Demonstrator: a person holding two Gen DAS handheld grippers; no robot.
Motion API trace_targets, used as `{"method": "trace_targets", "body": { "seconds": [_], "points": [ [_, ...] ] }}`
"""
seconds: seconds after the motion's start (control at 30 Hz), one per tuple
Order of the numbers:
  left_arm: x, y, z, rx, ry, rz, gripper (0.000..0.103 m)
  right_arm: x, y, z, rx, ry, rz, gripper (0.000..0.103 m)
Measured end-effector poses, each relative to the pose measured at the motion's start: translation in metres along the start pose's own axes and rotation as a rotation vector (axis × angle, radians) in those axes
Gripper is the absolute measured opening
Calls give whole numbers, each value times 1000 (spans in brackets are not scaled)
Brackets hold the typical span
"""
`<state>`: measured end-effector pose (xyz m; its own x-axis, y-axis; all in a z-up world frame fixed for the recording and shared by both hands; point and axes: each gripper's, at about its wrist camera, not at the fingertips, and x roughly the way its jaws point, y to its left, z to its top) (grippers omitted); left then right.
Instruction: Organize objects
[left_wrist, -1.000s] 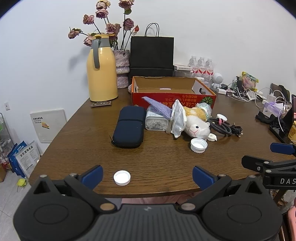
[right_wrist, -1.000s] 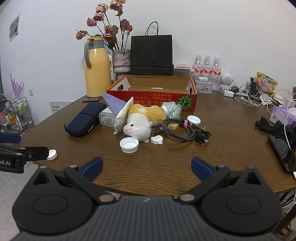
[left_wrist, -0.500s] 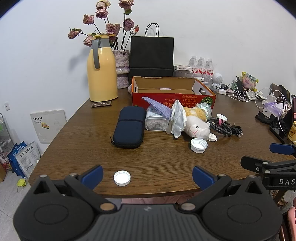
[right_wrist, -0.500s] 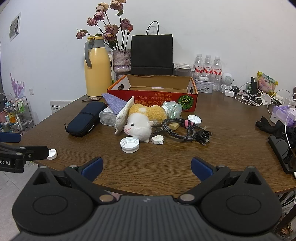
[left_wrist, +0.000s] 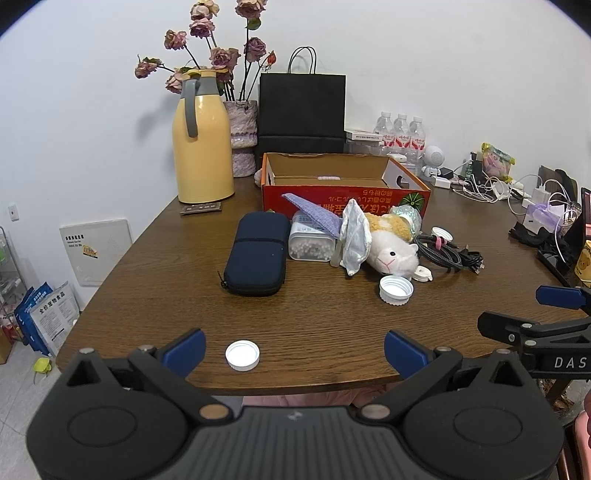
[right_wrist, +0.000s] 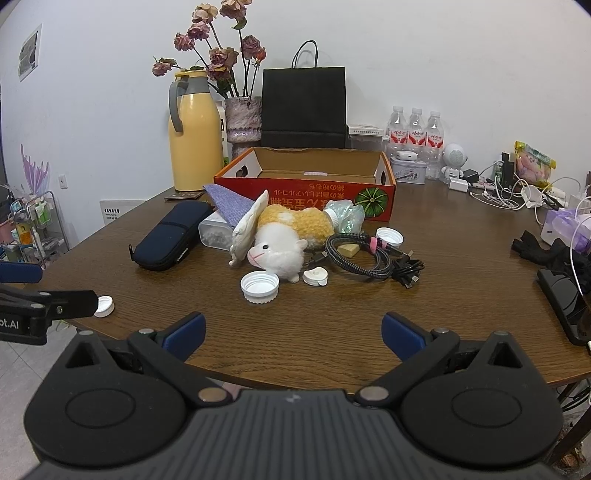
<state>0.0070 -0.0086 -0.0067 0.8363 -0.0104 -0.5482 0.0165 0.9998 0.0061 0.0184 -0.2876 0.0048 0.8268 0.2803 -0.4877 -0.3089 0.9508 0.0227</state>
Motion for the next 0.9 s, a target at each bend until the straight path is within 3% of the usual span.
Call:
{"method": "trace_targets", "body": {
  "seconds": [0.9],
  "points": [
    [8,10,-1,-11,4,21,103,14,6,2,-15,28,21,103]
  ]
}}
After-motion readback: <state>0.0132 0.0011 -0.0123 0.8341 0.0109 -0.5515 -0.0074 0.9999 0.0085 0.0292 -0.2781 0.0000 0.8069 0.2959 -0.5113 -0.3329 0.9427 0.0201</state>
